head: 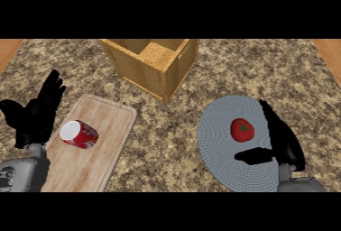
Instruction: Pick the tomato from the placemat and place it in the basket
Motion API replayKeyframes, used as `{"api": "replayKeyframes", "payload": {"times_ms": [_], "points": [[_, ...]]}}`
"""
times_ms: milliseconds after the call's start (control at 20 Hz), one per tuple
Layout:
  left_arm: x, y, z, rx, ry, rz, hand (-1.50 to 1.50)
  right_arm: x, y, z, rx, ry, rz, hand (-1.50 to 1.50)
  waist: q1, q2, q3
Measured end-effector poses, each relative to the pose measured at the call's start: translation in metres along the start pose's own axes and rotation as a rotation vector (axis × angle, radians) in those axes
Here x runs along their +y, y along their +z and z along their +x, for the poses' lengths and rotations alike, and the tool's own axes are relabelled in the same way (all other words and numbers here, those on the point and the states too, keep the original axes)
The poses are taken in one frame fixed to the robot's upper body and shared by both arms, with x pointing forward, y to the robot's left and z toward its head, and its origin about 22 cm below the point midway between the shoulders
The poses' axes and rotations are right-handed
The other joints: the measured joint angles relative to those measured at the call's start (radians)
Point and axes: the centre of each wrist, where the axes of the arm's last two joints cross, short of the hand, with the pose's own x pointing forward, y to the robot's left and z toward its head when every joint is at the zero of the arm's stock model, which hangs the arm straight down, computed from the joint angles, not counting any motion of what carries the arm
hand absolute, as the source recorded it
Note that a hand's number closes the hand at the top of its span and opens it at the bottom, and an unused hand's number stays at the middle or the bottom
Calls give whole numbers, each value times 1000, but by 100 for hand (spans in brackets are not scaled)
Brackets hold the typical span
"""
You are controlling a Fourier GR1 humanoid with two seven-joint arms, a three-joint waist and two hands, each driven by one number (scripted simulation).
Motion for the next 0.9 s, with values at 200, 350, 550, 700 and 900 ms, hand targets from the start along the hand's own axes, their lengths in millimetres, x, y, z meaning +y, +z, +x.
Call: {"api": "replayKeyframes", "payload": {"times_ms": [200, 350, 550, 700, 900], "points": [[6, 5, 4, -2, 8, -5, 0, 7, -8, 0, 1, 15, 4, -150, 2, 0, 0], [1, 0, 2, -2, 0, -11, 0, 12, -20, 1, -1, 16, 11, -150, 1, 0, 0], [2, 4, 5, 3, 4, -10, 0, 11, -25, -3, 8, 23, 18, -150, 2, 0, 0], [-8, -1, 4, 9, 0, -7, 0, 17, -28, -1, 13, 26, 23, -150, -1, -3, -4], [-11, 1, -5, 5, 4, -3, 0, 18, -29, -4, 0, 41, 75, 150, -2, -6, -6]]}}
